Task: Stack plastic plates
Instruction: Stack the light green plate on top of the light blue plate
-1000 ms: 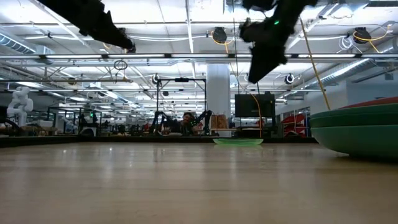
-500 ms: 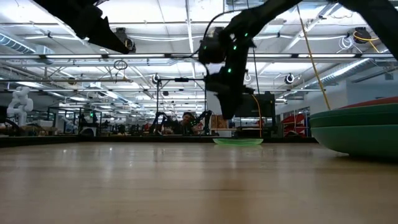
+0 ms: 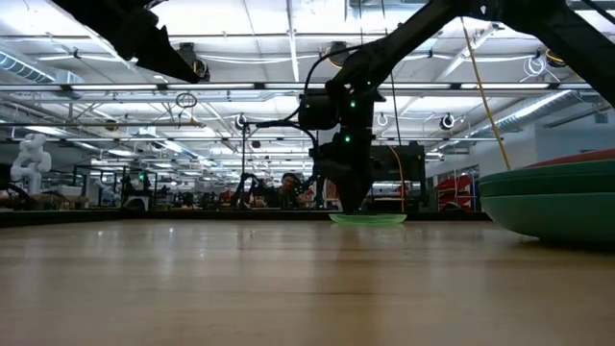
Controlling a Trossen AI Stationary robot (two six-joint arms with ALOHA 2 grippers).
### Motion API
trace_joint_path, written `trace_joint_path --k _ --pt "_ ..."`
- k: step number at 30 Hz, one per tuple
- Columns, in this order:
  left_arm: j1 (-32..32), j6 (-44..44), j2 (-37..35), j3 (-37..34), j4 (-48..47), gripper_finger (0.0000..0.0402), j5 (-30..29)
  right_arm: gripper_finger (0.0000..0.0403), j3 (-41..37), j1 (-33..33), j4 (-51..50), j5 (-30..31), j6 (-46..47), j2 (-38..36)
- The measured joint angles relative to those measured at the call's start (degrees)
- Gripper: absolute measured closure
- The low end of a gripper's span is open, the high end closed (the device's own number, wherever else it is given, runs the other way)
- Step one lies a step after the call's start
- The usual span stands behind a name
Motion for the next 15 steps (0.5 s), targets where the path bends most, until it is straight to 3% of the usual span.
trace_joint_path --k 15 --pt "0.0 0.0 0.0 0.0 0.1 0.0126 0.0 0.0289 0.0 -0.2 6.2 0.3 0.0 1.2"
